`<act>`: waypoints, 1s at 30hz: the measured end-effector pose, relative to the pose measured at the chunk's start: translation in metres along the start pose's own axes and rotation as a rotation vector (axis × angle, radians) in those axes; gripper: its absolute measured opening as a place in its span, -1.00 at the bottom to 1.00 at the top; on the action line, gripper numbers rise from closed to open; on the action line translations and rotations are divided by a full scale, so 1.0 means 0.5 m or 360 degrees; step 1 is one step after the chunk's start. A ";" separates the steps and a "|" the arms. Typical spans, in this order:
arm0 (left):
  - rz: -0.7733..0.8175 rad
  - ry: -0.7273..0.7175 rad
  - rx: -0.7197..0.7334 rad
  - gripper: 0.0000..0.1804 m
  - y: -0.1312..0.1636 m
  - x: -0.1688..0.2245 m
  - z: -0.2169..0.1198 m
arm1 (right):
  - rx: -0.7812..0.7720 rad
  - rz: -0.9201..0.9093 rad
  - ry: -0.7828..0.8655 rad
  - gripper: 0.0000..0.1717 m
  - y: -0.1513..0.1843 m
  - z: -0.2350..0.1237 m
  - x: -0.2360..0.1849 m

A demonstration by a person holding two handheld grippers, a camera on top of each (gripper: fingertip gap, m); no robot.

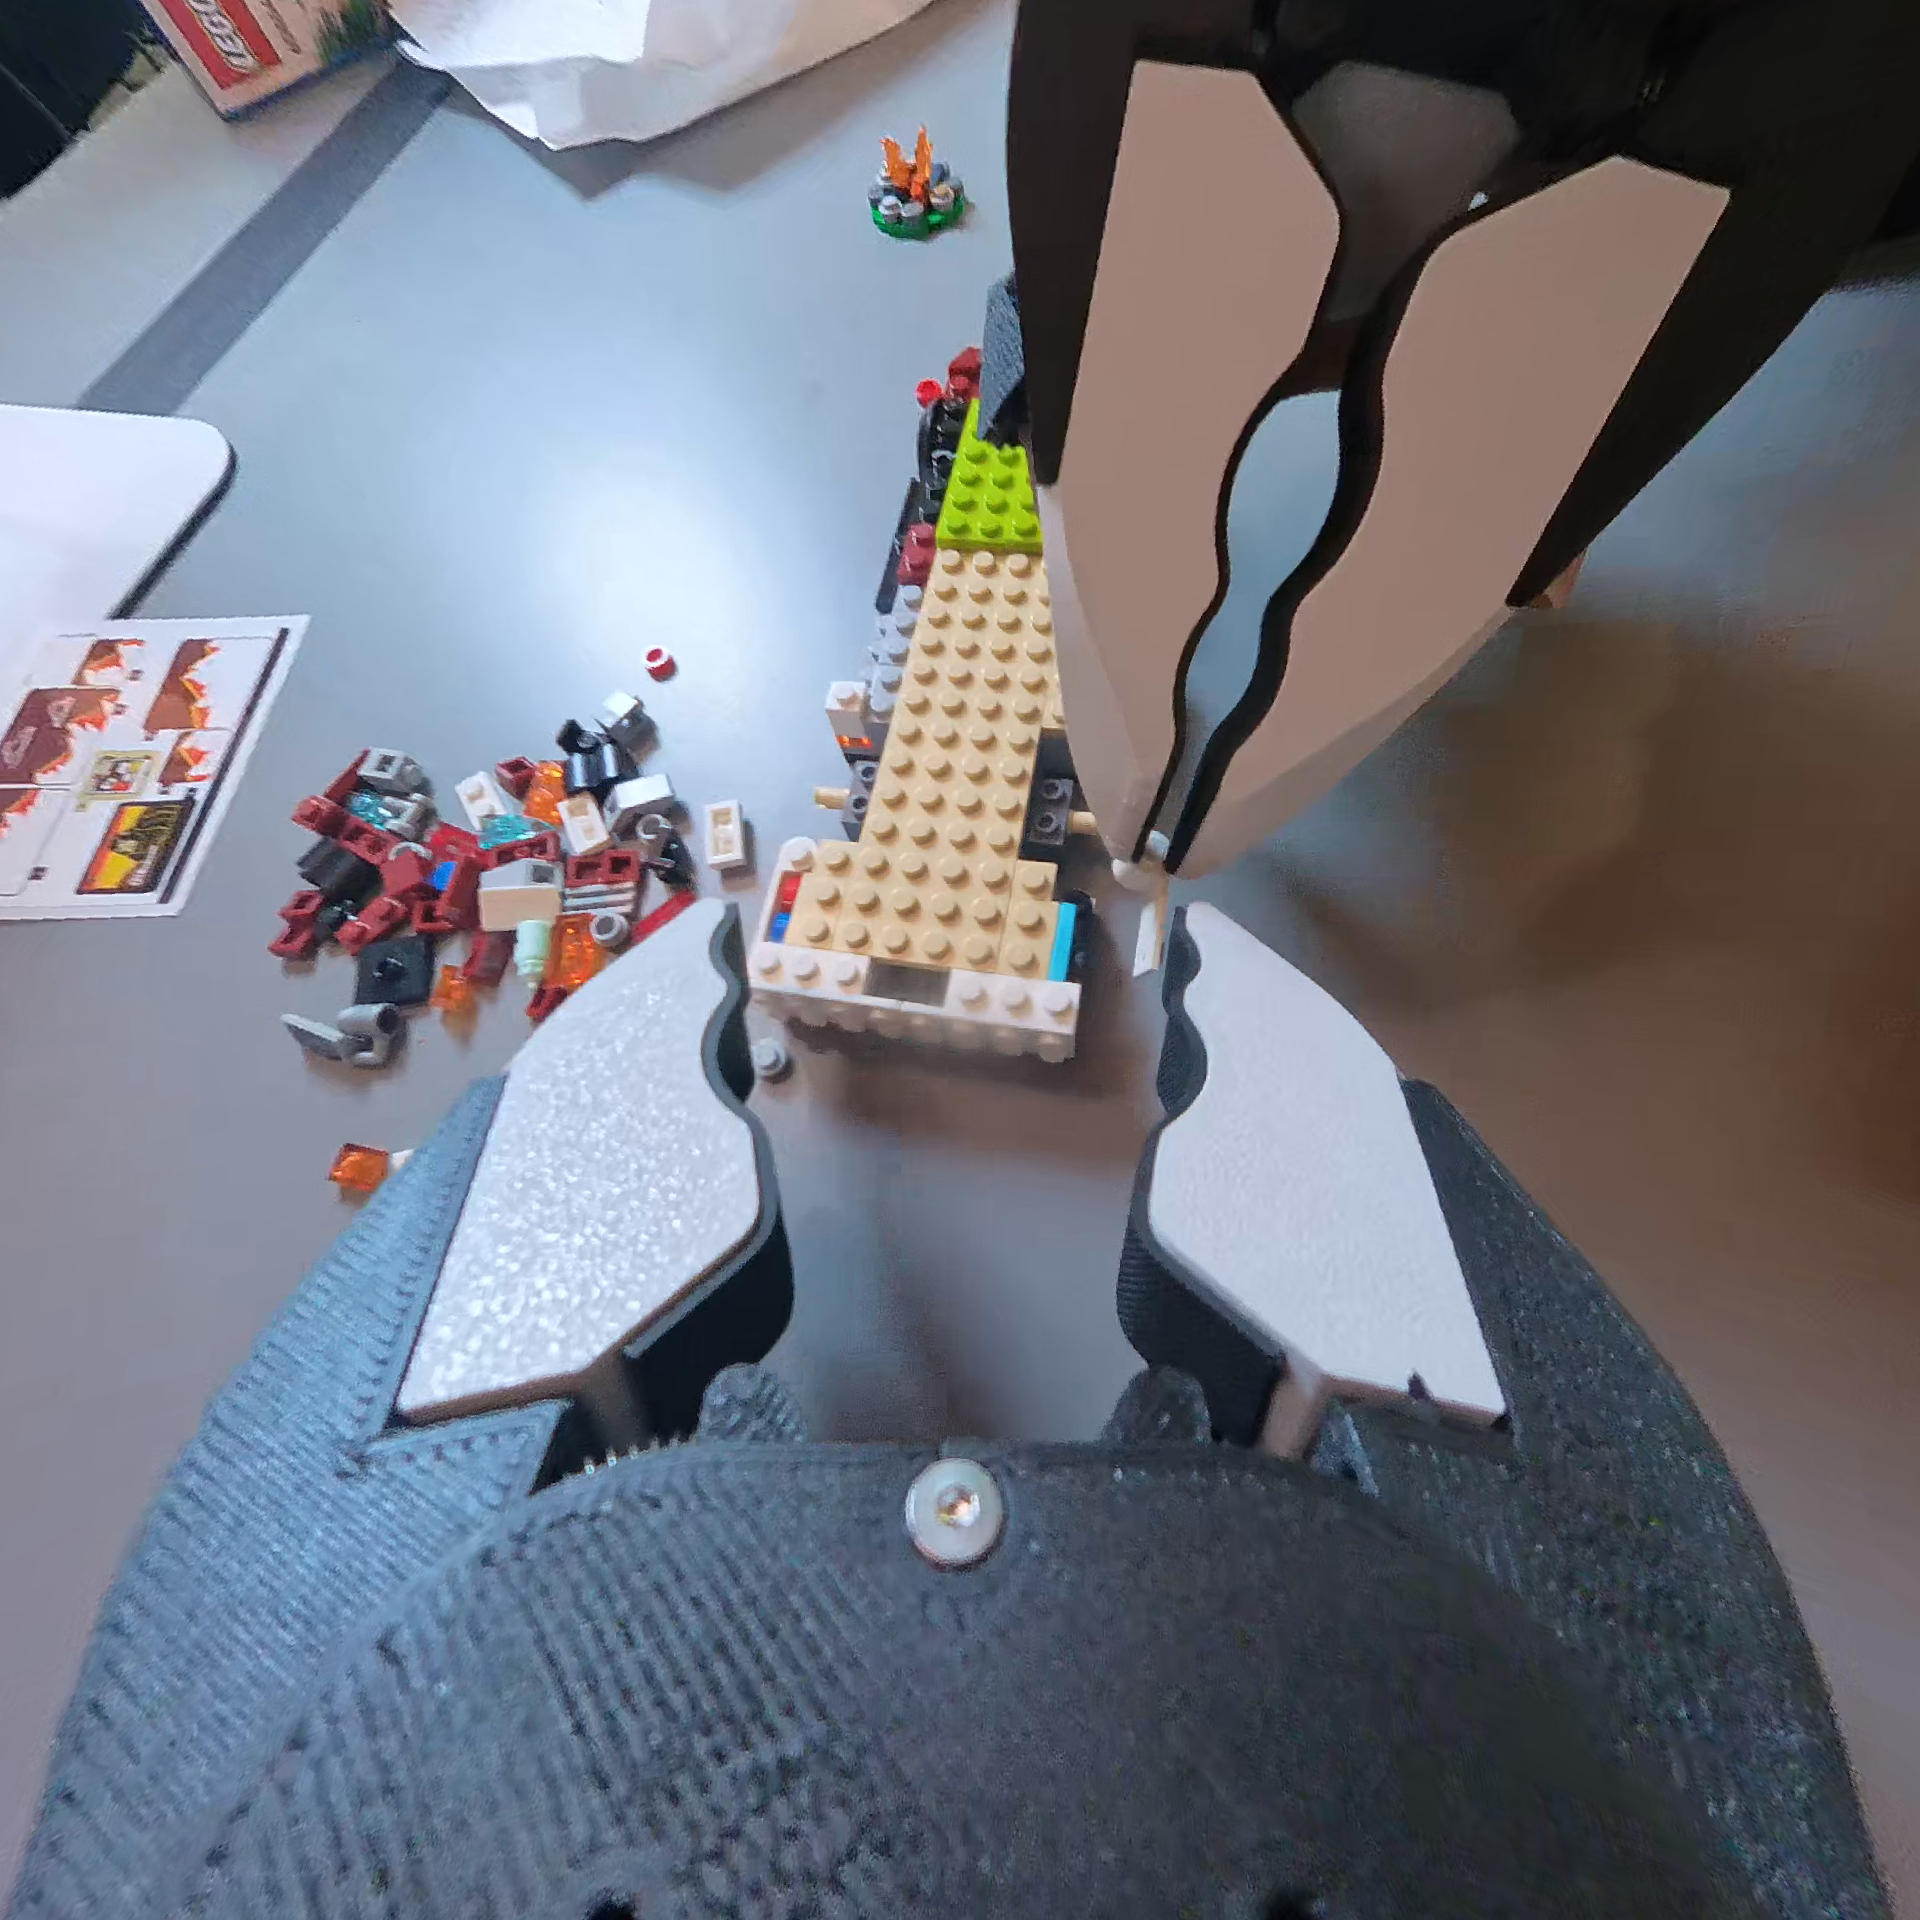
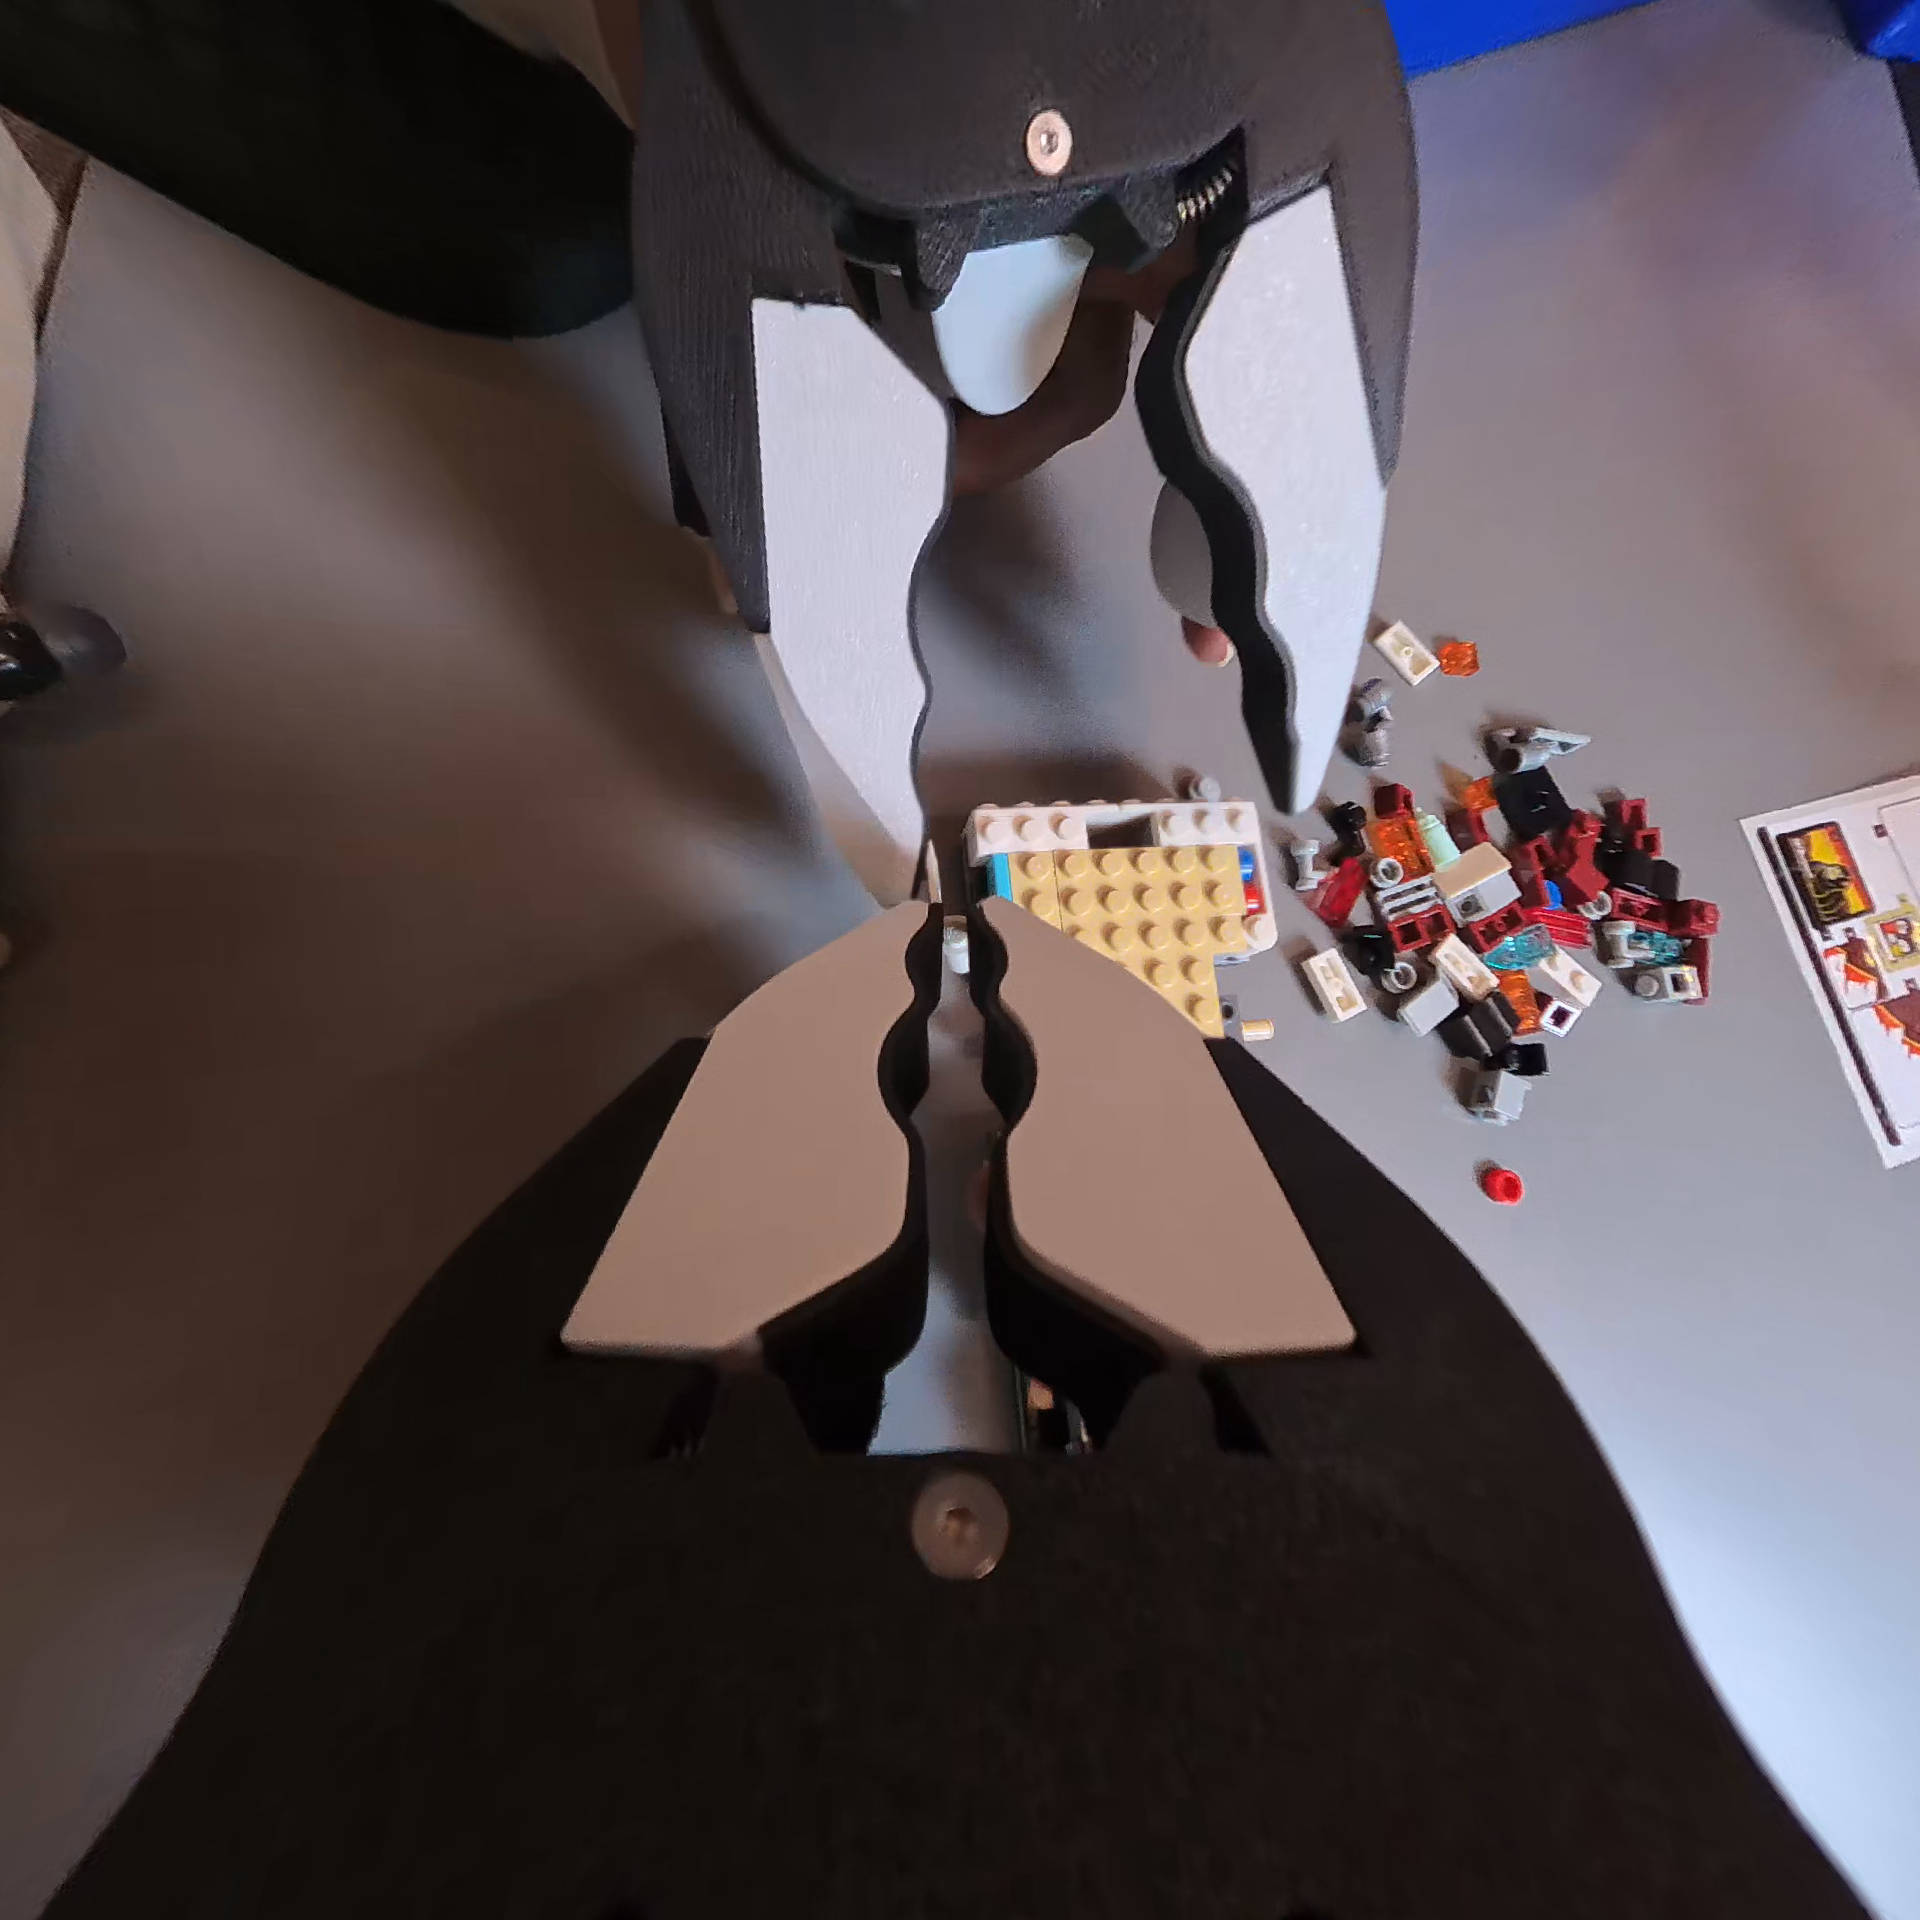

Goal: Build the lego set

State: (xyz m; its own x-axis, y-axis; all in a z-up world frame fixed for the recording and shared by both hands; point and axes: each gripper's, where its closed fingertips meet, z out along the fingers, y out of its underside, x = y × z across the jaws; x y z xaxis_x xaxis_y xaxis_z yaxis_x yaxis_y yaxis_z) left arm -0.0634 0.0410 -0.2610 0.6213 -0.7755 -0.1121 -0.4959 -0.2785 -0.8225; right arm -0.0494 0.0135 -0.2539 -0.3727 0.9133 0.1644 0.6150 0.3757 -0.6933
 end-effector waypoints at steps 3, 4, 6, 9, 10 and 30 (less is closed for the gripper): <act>0.0010 0.0026 -0.0081 -0.05 0.012 -0.013 0.008 | -0.0021 0.0012 0.0007 -0.95 0.003 0.002 0.003; 0.0005 0.0048 -0.0124 -0.02 0.021 -0.014 0.015 | -0.0025 0.0014 0.0007 -0.95 0.004 0.003 0.004; 0.0013 0.0109 -0.0212 -0.04 0.040 -0.007 0.025 | -0.0041 0.0030 0.0014 -0.95 0.007 0.005 0.006; 0.0020 0.0096 -0.0203 -0.18 0.040 -0.004 0.026 | -0.0062 0.0059 0.0028 -0.95 0.012 0.008 0.008; 0.0016 0.0090 -0.0204 -0.18 0.040 -0.004 0.026 | -0.0064 0.0062 0.0034 -0.95 0.011 0.007 0.009; -0.0093 0.0072 -0.0155 -0.19 0.034 0.002 0.026 | -0.0289 -0.0036 0.0175 -0.99 0.024 0.017 0.018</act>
State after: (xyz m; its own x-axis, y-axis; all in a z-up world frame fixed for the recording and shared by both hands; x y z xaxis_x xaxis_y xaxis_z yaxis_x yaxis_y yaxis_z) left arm -0.0634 0.0431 -0.2822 0.6239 -0.7806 -0.0381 -0.5175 -0.3761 -0.7686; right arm -0.0514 0.0249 -0.2669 -0.3155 0.9123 0.2610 0.7262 0.4092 -0.5524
